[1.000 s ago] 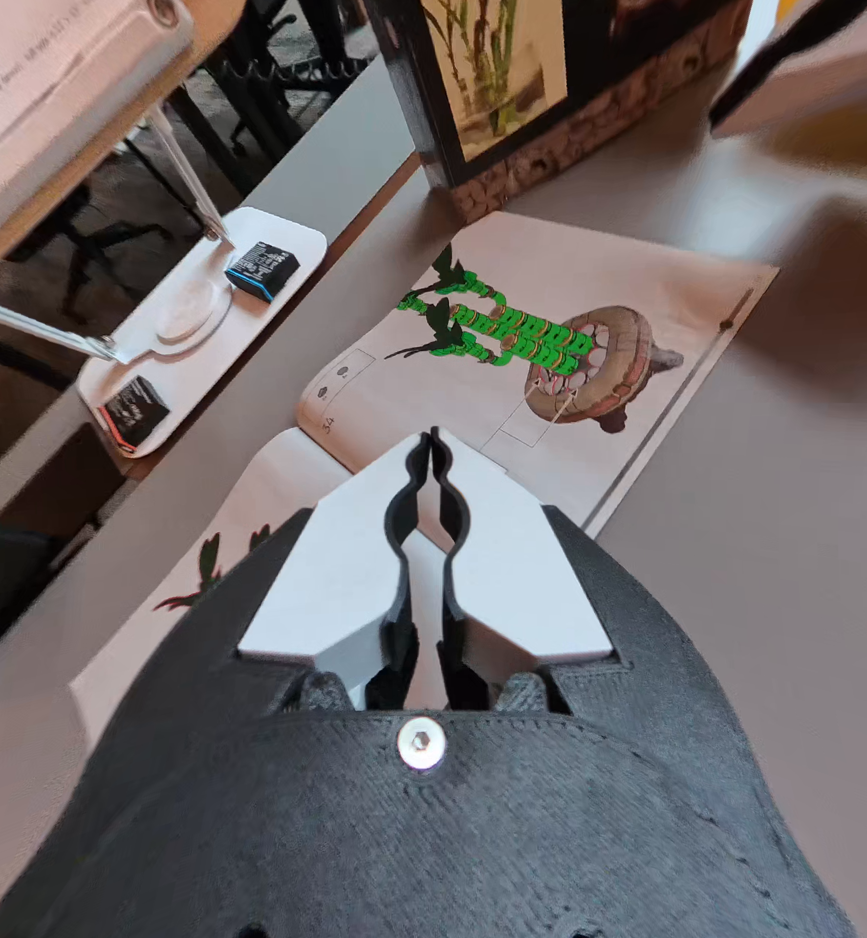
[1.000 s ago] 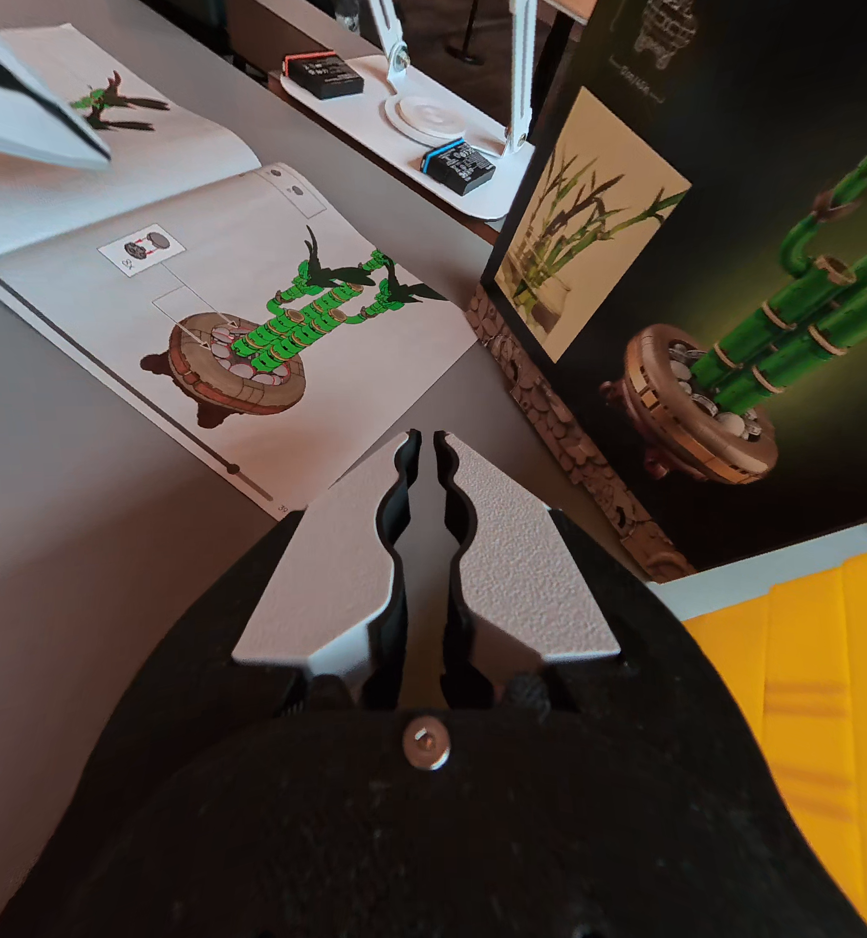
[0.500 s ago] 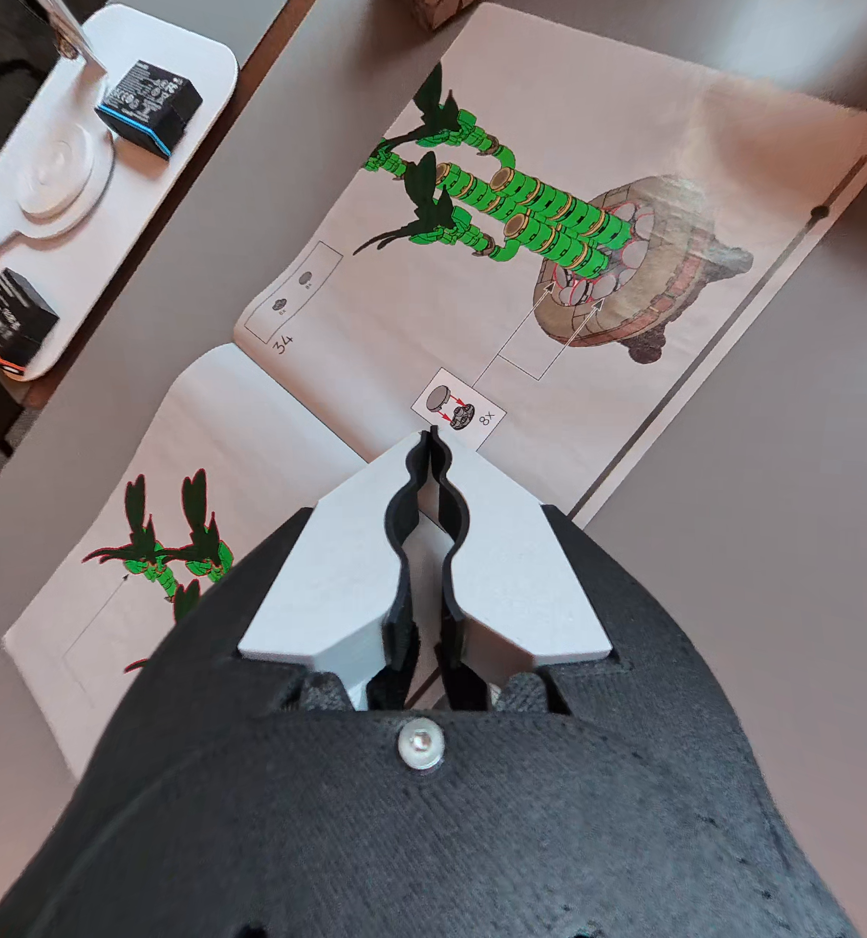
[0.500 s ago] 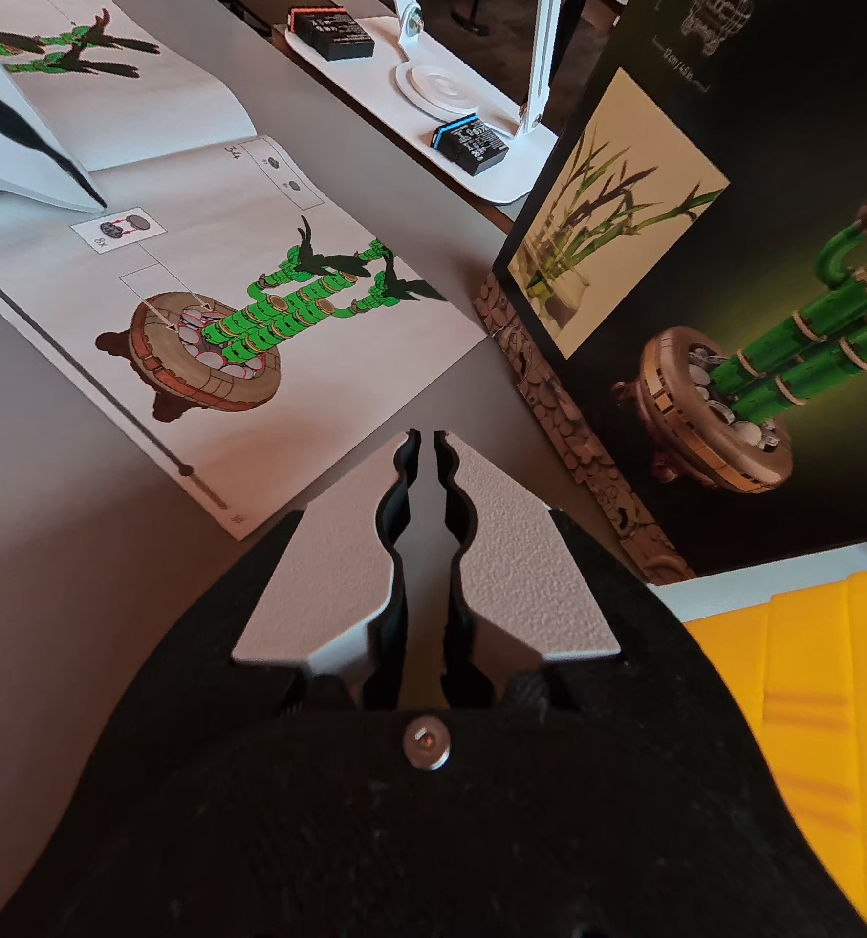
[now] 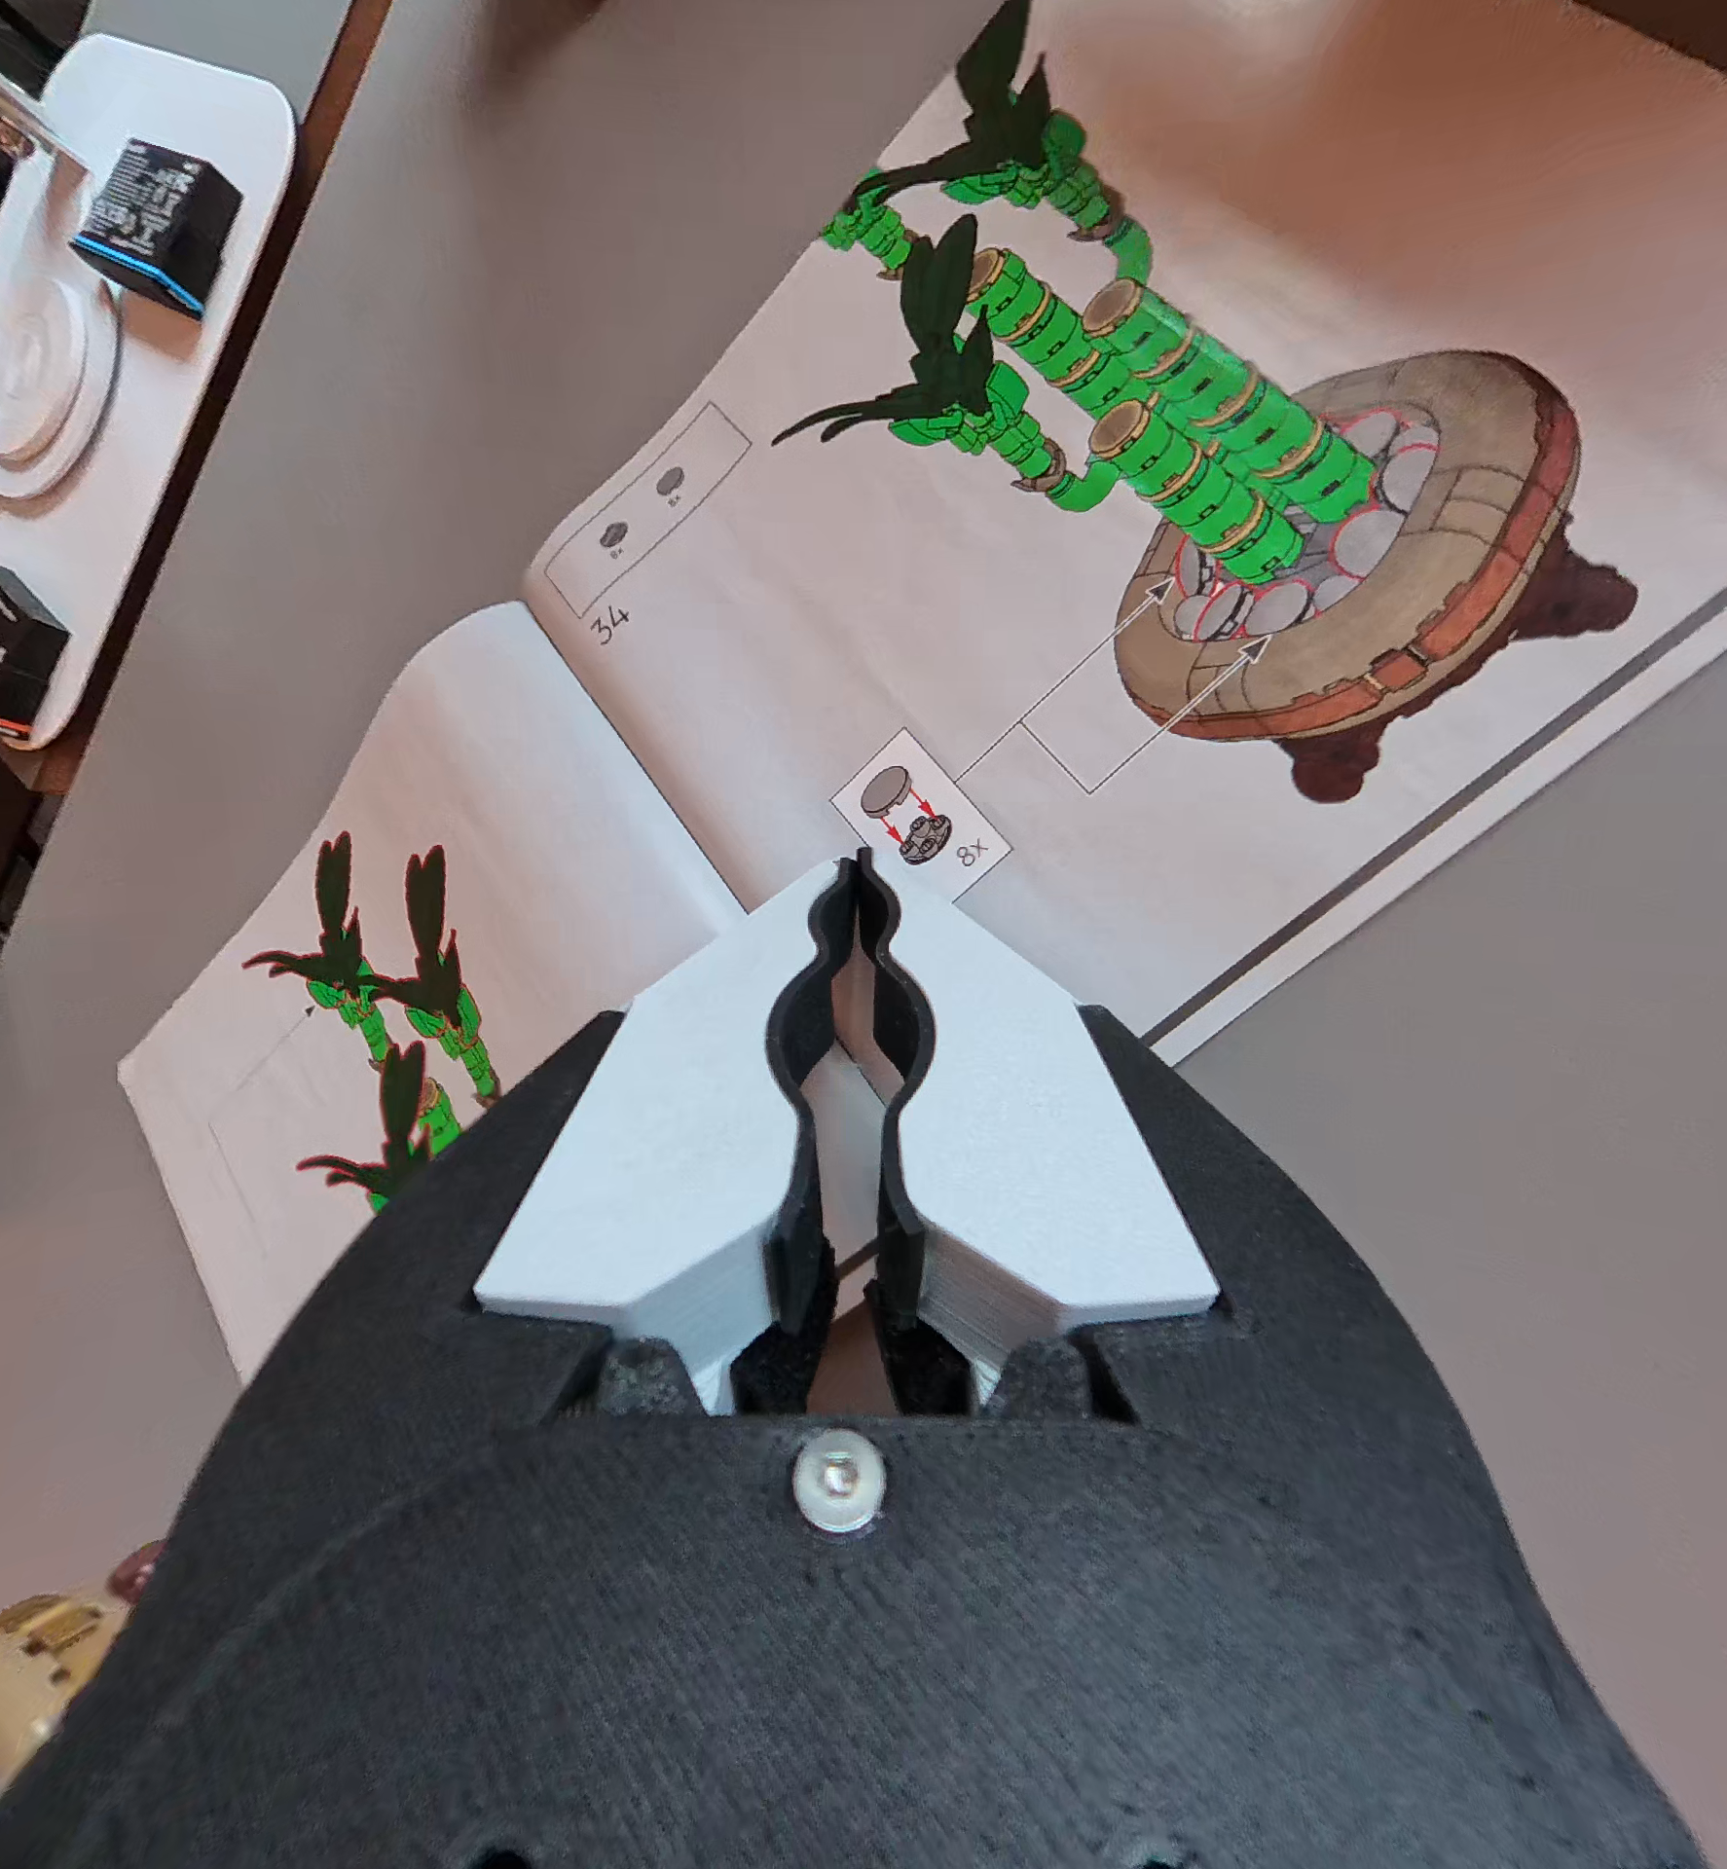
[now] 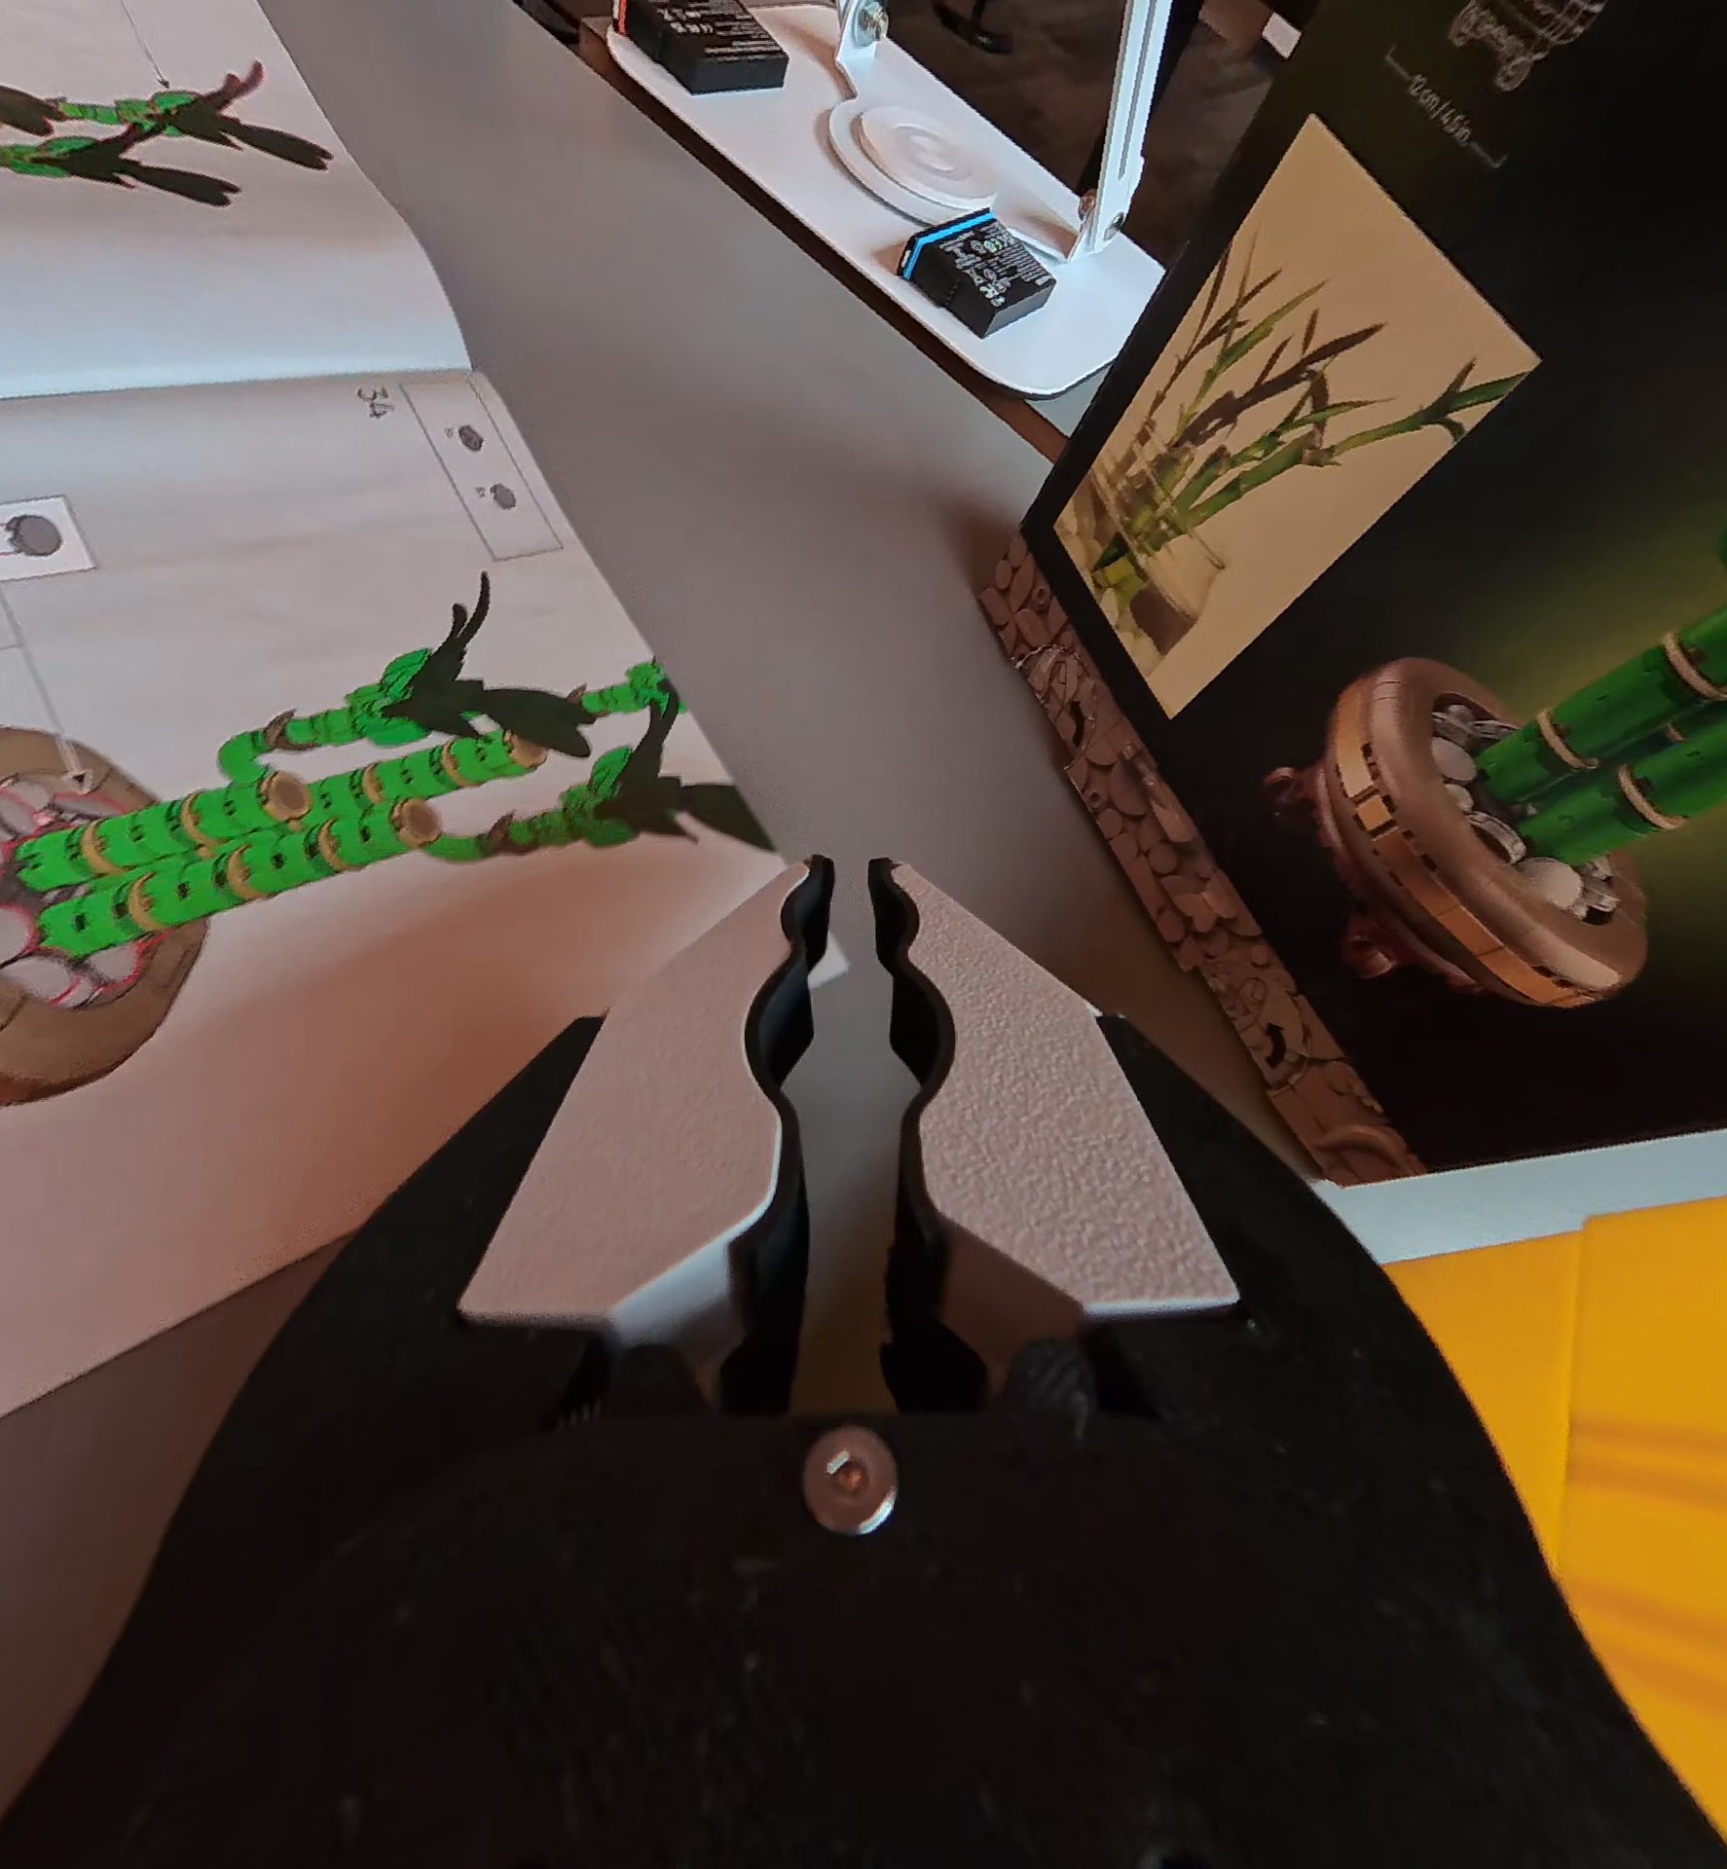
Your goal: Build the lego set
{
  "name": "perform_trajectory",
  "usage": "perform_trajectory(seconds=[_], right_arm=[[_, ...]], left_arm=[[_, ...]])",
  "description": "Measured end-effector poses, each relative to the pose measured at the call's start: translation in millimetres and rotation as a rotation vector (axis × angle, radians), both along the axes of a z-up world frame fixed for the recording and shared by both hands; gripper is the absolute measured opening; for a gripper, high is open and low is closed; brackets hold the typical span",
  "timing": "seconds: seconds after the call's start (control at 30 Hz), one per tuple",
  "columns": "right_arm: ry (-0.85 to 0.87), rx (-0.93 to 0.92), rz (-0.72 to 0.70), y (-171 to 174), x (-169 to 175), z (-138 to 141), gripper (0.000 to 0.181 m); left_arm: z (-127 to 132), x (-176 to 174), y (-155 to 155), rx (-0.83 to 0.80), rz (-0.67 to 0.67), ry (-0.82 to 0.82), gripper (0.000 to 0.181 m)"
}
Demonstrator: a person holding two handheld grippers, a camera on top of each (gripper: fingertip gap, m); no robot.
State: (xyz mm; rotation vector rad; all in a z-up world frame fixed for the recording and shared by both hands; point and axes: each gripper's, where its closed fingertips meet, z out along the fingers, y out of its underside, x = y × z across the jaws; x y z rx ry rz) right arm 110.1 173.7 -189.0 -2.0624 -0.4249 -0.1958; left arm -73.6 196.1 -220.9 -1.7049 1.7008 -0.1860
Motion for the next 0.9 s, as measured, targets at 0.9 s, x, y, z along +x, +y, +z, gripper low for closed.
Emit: perform_trajectory(seconds=[0.9], right_arm=[[-0.036,-0.034,-0.008,-1.0,5.8,-7.1,0.014]], left_arm=[[8.5,36.0,-142.2,-0.083,-0.591,-0.125,0.045]])
